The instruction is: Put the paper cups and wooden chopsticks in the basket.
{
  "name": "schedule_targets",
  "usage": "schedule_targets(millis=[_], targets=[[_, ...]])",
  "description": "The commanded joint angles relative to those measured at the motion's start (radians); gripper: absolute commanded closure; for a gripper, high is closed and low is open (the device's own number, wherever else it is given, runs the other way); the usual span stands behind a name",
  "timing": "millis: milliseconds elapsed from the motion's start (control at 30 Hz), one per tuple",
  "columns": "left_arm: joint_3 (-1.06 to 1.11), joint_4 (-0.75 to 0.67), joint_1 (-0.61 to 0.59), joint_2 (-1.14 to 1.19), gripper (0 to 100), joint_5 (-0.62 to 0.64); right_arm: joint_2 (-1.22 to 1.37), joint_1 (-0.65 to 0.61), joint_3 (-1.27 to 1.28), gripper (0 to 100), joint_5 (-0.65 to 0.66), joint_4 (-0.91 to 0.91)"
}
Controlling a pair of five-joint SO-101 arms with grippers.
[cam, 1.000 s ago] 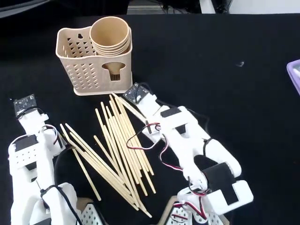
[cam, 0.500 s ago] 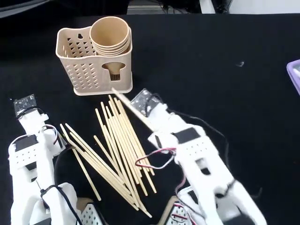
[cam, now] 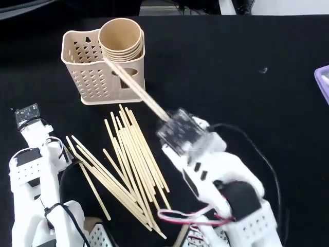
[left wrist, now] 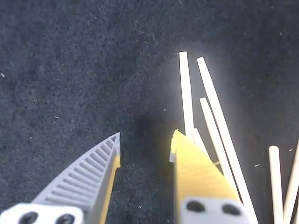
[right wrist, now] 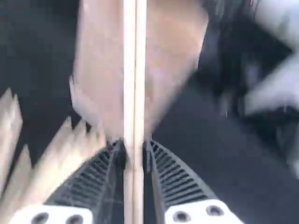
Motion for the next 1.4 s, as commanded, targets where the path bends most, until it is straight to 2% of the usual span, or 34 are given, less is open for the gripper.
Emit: schedule_targets(millis=[0, 167, 333, 633, 867, 1200, 1367], targets=[[-0.007, -0.012, 0.012, -0.023, 83, 0.012, 0.054, -0.094, -0.071, 98.8, -0.16, -0.428], [-0.007, -0.011, 0.012, -0.023, 83, 0.012, 0.326, -0.178, -0.15, 98.7, -0.209, -0.764], [-0.007, -0.011, 0.012, -0.023, 83, 0.012, 0.684, -0.207, -0.338, 98.7, -0.206, -0.947], [-0.007, -0.009, 0.012, -0.023, 83, 0.012, 1.188, -0.203, -0.852, 98.7, -0.213, -0.957], [-0.001, -0.006, 0.012, -0.023, 83, 0.012, 1.478, -0.203, -1.072, 98.7, -0.213, -0.959], [0.005, -0.011, 0.012, -0.023, 83, 0.012, 1.583, -0.189, -1.175, 98.7, -0.216, -0.957], [0.007, -0.011, 0.012, -0.023, 83, 0.012, 1.583, -0.184, -1.179, 98.7, -0.299, -0.956]])
